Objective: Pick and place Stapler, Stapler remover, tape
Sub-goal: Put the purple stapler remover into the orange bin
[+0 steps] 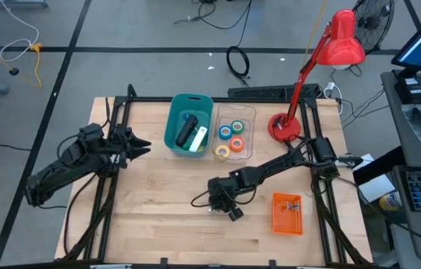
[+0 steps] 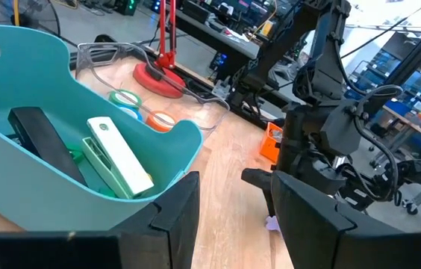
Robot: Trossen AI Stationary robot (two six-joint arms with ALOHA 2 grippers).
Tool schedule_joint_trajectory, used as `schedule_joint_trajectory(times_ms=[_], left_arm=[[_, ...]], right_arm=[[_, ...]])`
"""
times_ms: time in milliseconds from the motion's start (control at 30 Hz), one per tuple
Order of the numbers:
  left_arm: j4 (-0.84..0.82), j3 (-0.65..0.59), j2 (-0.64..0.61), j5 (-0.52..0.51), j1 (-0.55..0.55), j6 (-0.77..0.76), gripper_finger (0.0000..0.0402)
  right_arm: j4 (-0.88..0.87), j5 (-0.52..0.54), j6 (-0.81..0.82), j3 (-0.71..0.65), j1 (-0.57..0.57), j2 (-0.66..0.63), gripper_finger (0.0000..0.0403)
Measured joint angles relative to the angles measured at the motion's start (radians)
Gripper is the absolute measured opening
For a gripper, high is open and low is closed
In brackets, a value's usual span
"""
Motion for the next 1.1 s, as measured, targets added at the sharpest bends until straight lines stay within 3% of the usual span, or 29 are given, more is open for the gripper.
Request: schedule_joint_trajectory(times_ms=[267,500,800,967,1100], left_arm=[[0.000,0.000,0.000,0.000,0.000,0.003,0.0168],[0.000,0.000,0.000,0.000,0.000,0.006,0.0168],[0.001,0.000,0.000,0.000,0.000,0.007,0.0168],[0.000,0.000,0.000,0.000,0.000,0.011,0.0168],[0.000,0.000,0.000,0.001,0.000,0.010,0.0168]], right_arm=[[0.004,0.030,0.070,0.000,0.000,0.001,0.0041],[-0.005,0.033,0.106,-0.001,0.000,-0.013,0.0041],[-0.063,0.163,0.173,-0.001,0.001,-0.148,0.0042],[-0.180,0.245,0.332,-0.001,0.021,-0.297,0.0042],[-0.330,0.286,0.565,-0.001,0.063,-0.419,0.0042]])
